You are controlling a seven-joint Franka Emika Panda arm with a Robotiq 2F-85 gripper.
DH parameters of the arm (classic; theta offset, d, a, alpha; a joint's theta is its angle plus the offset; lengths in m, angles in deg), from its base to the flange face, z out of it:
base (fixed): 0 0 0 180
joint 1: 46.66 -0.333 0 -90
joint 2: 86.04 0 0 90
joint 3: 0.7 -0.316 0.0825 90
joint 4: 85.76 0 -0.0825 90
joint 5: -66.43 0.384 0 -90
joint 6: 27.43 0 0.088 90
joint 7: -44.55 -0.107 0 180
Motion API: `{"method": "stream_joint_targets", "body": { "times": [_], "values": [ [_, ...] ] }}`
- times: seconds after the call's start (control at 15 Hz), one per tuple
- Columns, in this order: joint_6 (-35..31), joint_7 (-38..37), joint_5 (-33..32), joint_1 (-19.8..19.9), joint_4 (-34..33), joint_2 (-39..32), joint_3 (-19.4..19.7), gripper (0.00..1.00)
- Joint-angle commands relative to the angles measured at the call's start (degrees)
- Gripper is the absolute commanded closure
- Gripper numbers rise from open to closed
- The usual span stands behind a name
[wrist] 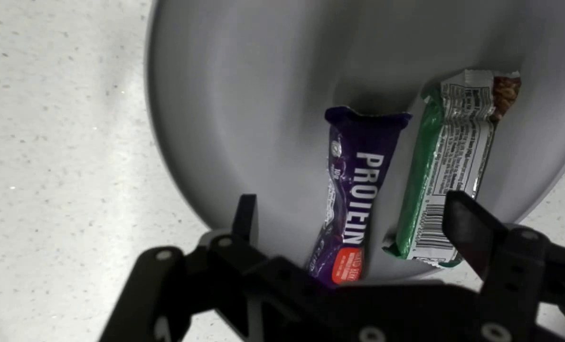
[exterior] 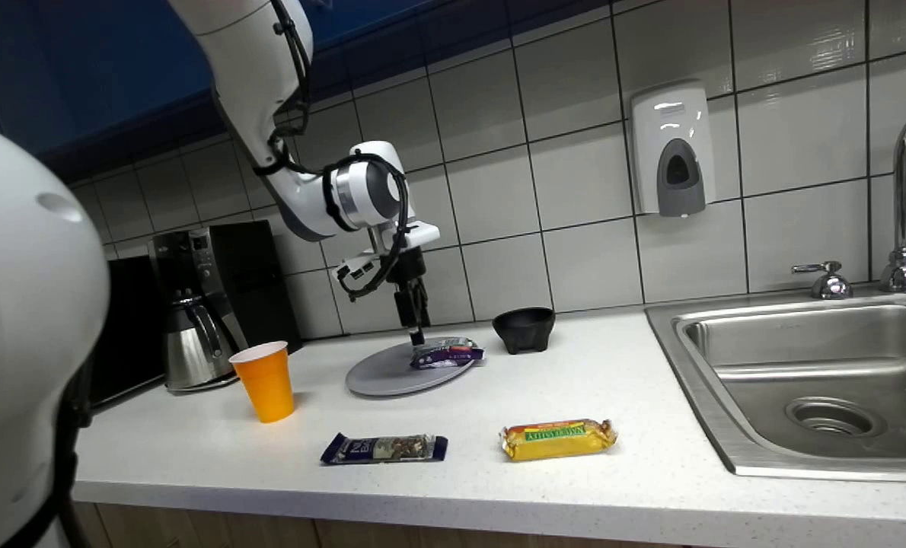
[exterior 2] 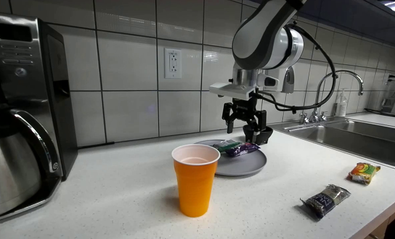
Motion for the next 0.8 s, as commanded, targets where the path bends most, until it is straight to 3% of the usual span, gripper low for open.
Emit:
{"method": "stream_joint_targets", "body": {
  "times": [0.0, 0.13, 0.2, 0.73],
  "values": [
    [0.11, 2.73, 1.46, 1.12, 6.45, 6.38, -0.79, 0.00],
    [0.00, 5.50, 3.12, 2.12, 8.89, 8.49, -1.50, 0.00],
    [0.09, 1.69, 0.76, 0.69, 4.69, 4.27, -0.45, 0.00],
    [0.11, 3.54, 1.66, 1.29, 7.51, 6.71, -0.75, 0.00]
  ]
}}
